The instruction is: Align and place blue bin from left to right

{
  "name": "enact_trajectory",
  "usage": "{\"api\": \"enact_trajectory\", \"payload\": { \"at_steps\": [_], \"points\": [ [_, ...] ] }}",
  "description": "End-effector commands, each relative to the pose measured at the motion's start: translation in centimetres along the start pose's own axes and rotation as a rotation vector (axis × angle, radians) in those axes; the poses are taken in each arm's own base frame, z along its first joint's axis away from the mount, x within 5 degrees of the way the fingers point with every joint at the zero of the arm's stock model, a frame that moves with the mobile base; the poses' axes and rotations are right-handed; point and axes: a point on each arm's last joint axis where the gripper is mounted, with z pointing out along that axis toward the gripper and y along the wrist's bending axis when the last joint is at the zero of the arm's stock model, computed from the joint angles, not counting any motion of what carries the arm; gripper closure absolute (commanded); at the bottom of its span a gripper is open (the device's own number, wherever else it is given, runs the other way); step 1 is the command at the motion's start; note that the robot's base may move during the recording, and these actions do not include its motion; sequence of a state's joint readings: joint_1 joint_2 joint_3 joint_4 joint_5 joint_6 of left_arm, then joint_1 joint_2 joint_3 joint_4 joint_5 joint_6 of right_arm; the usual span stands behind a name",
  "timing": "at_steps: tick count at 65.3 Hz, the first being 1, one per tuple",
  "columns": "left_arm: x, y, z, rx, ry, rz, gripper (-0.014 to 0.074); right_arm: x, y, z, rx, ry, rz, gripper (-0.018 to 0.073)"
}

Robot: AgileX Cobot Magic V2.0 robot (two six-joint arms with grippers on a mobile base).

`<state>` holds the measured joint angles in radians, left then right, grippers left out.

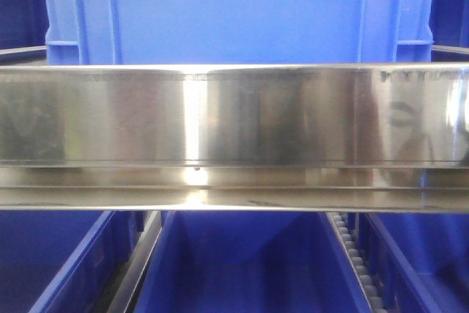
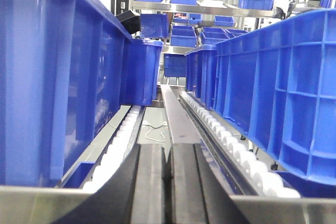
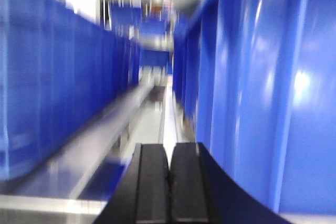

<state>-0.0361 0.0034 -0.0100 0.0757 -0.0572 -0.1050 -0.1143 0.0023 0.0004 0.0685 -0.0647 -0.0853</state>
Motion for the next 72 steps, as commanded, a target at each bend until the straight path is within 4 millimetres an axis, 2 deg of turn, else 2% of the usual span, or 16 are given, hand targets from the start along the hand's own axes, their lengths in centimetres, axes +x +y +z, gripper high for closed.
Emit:
{"api": "enact_trajectory", "payload": {
  "at_steps": [1, 8, 17, 23, 28, 34, 35, 43, 52, 57, 72],
  "points": [
    [-2.2, -0.1, -0.2, 0.003, -0.072, -0.005, 0.0708, -1.6, 0.0, -0.1, 0.002, -0.101, -0.007, 0.0627],
    [-5.9, -0.1, -0.8, -0.006, -0.096, 0.001, 0.0697, -5.2, 0.0, -0.5, -0.005, -0.124, -0.004, 0.0627],
    [-10.6, -0.1, -1.7, -0.019, -0.103, 0.003, 0.0551, -10.0, 0.0, -1.7, -0.017, -0.120, -0.005, 0.0601],
    [-13.2, -0.1, -1.5, -0.026, -0.083, 0.004, 0.0379, -12.7, 0.0, -1.7, -0.020, -0.118, -0.006, 0.0449],
    [-15.1, -0.2, -0.6, -0.029, -0.051, 0.003, 0.0247, -14.7, -0.1, -1.3, -0.021, -0.127, -0.006, 0.0220],
    [-17.2, -0.2, 0.9, -0.031, -0.025, -0.001, 0.0157, -16.2, -0.1, -0.3, -0.021, -0.117, -0.006, -0.0009],
    [-17.4, -0.2, 1.1, -0.031, -0.021, -0.001, 0.0147, -16.4, -0.1, -0.2, -0.021, -0.115, -0.006, -0.0020],
    [-18.6, -0.3, 3.9, -0.031, 0.020, 0.002, 0.0069, -17.4, -0.1, 1.5, -0.022, -0.077, -0.006, -0.0009],
    [-19.6, -0.7, 6.2, 0.016, 0.079, 0.046, 0.0020, -18.3, -0.1, 3.2, -0.027, -0.043, -0.004, -0.0009],
    [-20.2, -1.5, 7.3, 0.098, 0.118, 0.105, 0.0013, -19.0, 0.1, 3.9, -0.046, -0.022, 0.001, -0.0009],
    [-21.7, -5.1, 12.0, 0.305, 0.272, 0.117, 0.0015, -21.9, 1.6, 7.6, -0.199, 0.086, 0.009, -0.0009]
  ]
}}
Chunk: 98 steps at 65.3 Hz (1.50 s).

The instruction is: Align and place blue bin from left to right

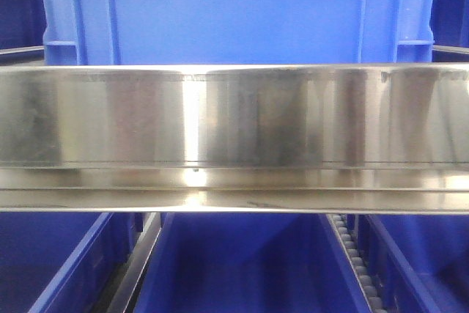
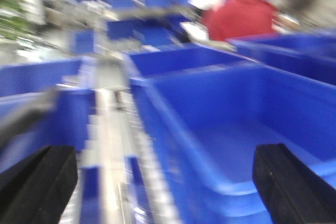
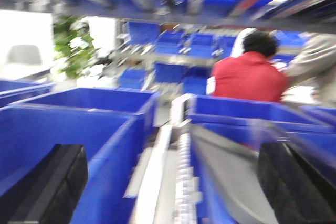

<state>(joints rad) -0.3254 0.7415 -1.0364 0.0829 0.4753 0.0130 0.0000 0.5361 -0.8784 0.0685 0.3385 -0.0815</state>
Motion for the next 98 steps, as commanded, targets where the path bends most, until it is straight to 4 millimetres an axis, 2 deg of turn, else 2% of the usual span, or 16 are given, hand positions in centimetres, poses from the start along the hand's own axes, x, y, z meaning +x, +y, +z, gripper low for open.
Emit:
{"api": "enact_trajectory", "payload": {
  "at_steps": [1, 14, 23, 35, 41, 50, 63, 77, 98],
  "points": [
    [-1.3, -0.9, 2.0, 0.063, 0.047, 0.009, 0.0015, -1.4, 0.6, 1.8, -0.068, 0.042, -0.005, -0.0009],
    [-4.2, -1.8, 7.4, 0.118, 0.187, -0.048, 0.0015, -3.9, 2.4, 7.1, -0.185, 0.268, -0.017, -0.0009],
    [-6.0, -2.1, 11.0, 0.112, 0.300, -0.086, 0.0015, -5.5, 3.0, 10.9, -0.205, 0.452, -0.034, -0.0009],
    [-6.6, -1.7, 15.6, 0.010, 0.470, -0.100, 0.0015, -5.9, 3.8, 16.1, -0.210, 0.696, -0.022, -0.0009],
    [-6.2, -1.7, 17.6, -0.019, 0.564, -0.089, 0.0015, -6.1, 4.0, 18.0, -0.194, 0.728, -0.005, -0.0009],
    [-5.4, -1.8, 20.4, -0.038, 0.618, -0.082, 0.0015, -5.1, 4.5, 21.2, -0.177, 0.756, 0.031, -0.0009],
    [-3.2, 0.1, 24.5, -0.114, 0.669, -0.126, 0.0015, -1.2, 5.2, 25.6, -0.164, 0.861, 0.040, -0.0009],
    [-0.9, 0.6, 26.8, -0.130, 0.731, -0.128, 0.0015, 2.4, 5.5, 28.5, -0.137, 0.948, 0.075, -0.0009],
    [1.9, 0.3, 29.3, -0.129, 0.805, -0.123, 0.0015, 5.8, 5.7, 31.3, -0.124, 0.977, 0.080, -0.0009]
  ]
}}
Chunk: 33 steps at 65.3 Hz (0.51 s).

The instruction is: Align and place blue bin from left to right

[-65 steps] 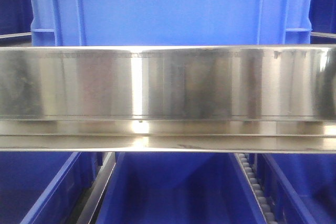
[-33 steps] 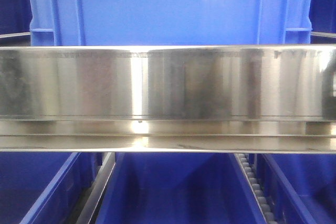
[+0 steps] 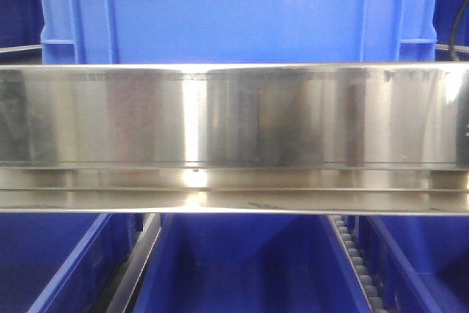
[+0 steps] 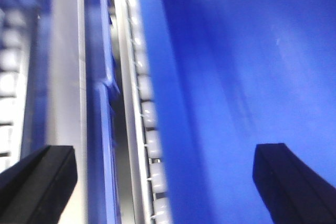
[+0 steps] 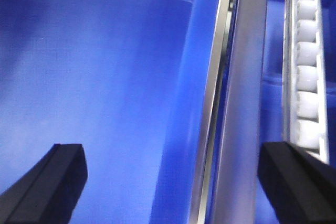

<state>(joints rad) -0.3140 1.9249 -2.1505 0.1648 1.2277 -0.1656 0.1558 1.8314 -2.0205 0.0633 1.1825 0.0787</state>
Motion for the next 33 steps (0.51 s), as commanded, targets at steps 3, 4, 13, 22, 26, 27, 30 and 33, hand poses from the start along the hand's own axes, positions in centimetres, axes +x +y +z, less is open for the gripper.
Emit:
{"api": "enact_trajectory", "payload": {
  "at_steps": [3, 4, 13, 22, 26, 27, 30, 33],
  "points": [
    [-0.1, -0.1, 0.5, 0.005, 0.001, -0.009, 0.0015, -0.5, -0.4, 0.8, 0.015, -0.030, 0.001, -0.0009],
    [-0.1, -0.1, 0.5, 0.005, 0.001, -0.009, 0.0015, -0.5, -0.4, 0.9, 0.015, -0.032, 0.001, -0.0009],
    [0.0, -0.2, 1.5, 0.004, 0.018, -0.006, 0.0015, -0.8, -0.4, 1.6, 0.013, -0.050, 0.001, -0.0009],
    [-0.1, -0.2, 1.6, 0.005, 0.009, -0.006, 0.0023, -0.8, -0.4, 2.3, 0.014, -0.041, 0.002, 0.0060],
    [-0.1, -0.2, 1.6, 0.005, 0.009, -0.006, 0.0065, -0.7, -0.4, 2.5, 0.015, -0.036, 0.002, 0.0139],
    [-0.1, -0.2, 1.6, 0.005, 0.009, -0.006, 0.0074, -0.7, -0.4, 2.5, 0.015, -0.036, 0.002, 0.0184],
    [-0.1, -0.2, 1.6, 0.005, 0.011, -0.006, 0.0148, -0.7, -0.4, 2.7, 0.014, -0.030, 0.003, 0.0271],
    [-0.1, -0.2, 1.6, 0.005, 0.011, -0.006, 0.0222, -0.6, -0.4, 2.8, 0.012, -0.022, 0.005, 0.0387]
  ]
}}
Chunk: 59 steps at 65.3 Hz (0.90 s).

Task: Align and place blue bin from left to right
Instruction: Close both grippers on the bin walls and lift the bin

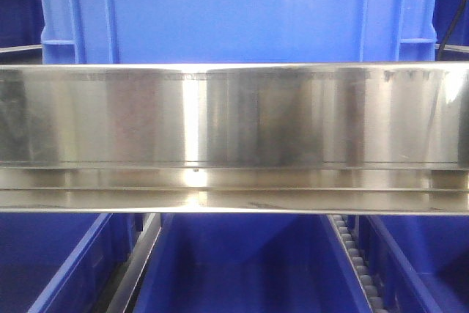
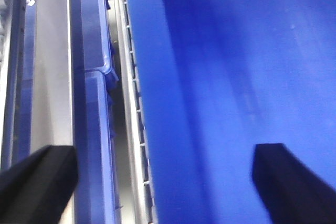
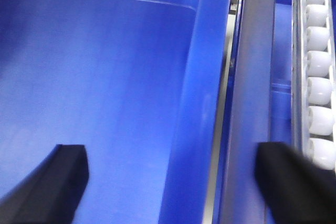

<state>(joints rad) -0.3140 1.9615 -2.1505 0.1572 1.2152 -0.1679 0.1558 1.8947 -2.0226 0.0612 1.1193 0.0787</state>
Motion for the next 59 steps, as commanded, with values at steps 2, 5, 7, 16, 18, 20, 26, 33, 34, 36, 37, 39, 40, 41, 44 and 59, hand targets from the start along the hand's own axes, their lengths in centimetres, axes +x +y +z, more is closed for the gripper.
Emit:
{"api": "enact_trajectory", "payload": {
  "at_steps": [2, 5, 7, 16, 18, 20, 26, 33, 34, 36, 37, 39, 40, 41, 44, 59],
  "points": [
    [-0.2, 0.1, -0.3, 0.000, -0.014, -0.006, 0.0311, -0.2, -0.3, -0.3, 0.009, -0.016, 0.002, 0.0468],
    [-0.2, 0.1, -0.3, 0.000, -0.016, -0.006, 0.0412, -0.2, -0.3, -0.3, 0.009, -0.012, 0.002, 0.0588],
    [-0.2, 0.1, -0.3, 0.000, -0.016, -0.006, 0.0499, -0.2, -0.3, -0.3, 0.009, -0.012, 0.004, 0.0653],
    [-0.3, 0.1, -0.3, -0.002, -0.023, -0.005, 0.0708, -0.2, -0.3, -0.3, 0.009, -0.014, 0.011, 0.0620],
    [-0.3, 0.1, -0.3, -0.002, -0.023, -0.007, 0.0708, -0.2, -0.3, -0.3, 0.009, -0.017, 0.011, 0.0627],
    [-0.3, 0.1, -0.3, -0.002, -0.023, -0.007, 0.0708, -0.3, -0.3, -0.3, 0.009, -0.018, 0.011, 0.0627],
    [-0.3, 0.1, -0.3, -0.002, -0.023, -0.022, 0.0708, -0.3, -0.3, -0.3, 0.009, -0.018, 0.011, 0.0627],
    [-0.3, 0.1, -0.3, -0.002, -0.023, -0.026, 0.0708, -0.3, -0.3, -0.3, 0.008, -0.023, 0.011, 0.0627],
    [-0.3, 0.1, -0.3, -0.002, -0.023, -0.026, 0.0708, -0.3, -0.2, -0.4, 0.008, -0.025, 0.011, 0.0627],
    [-0.3, 0.2, -0.3, -0.002, -0.023, -0.026, 0.0708, -0.3, -0.2, -0.4, 0.008, -0.025, 0.011, 0.0627],
    [-0.3, 0.2, -0.4, -0.002, -0.026, -0.026, 0.0708, -0.3, -0.2, -0.5, 0.008, -0.028, 0.011, 0.0627],
    [-0.4, 0.2, -0.5, -0.001, -0.029, -0.029, 0.0708, -0.3, -0.2, -0.5, 0.008, -0.028, 0.011, 0.0627],
    [-0.4, 0.2, -0.5, -0.001, -0.031, -0.029, 0.0708, -0.4, -0.2, -0.6, 0.008, -0.030, 0.011, 0.0627],
    [-0.5, 0.2, -0.6, -0.001, -0.034, -0.030, 0.0708, -0.4, -0.2, -0.6, 0.008, -0.030, 0.011, 0.0627],
    [-0.7, 0.2, -0.9, 0.002, -0.046, -0.032, 0.0708, -0.4, -0.2, -0.7, 0.007, -0.032, 0.011, 0.0627],
    [-2.2, 0.3, -4.1, 0.035, -0.150, -0.056, 0.0708, -0.6, -0.1, -2.3, 0.003, -0.074, 0.009, 0.0627]
  ]
}}
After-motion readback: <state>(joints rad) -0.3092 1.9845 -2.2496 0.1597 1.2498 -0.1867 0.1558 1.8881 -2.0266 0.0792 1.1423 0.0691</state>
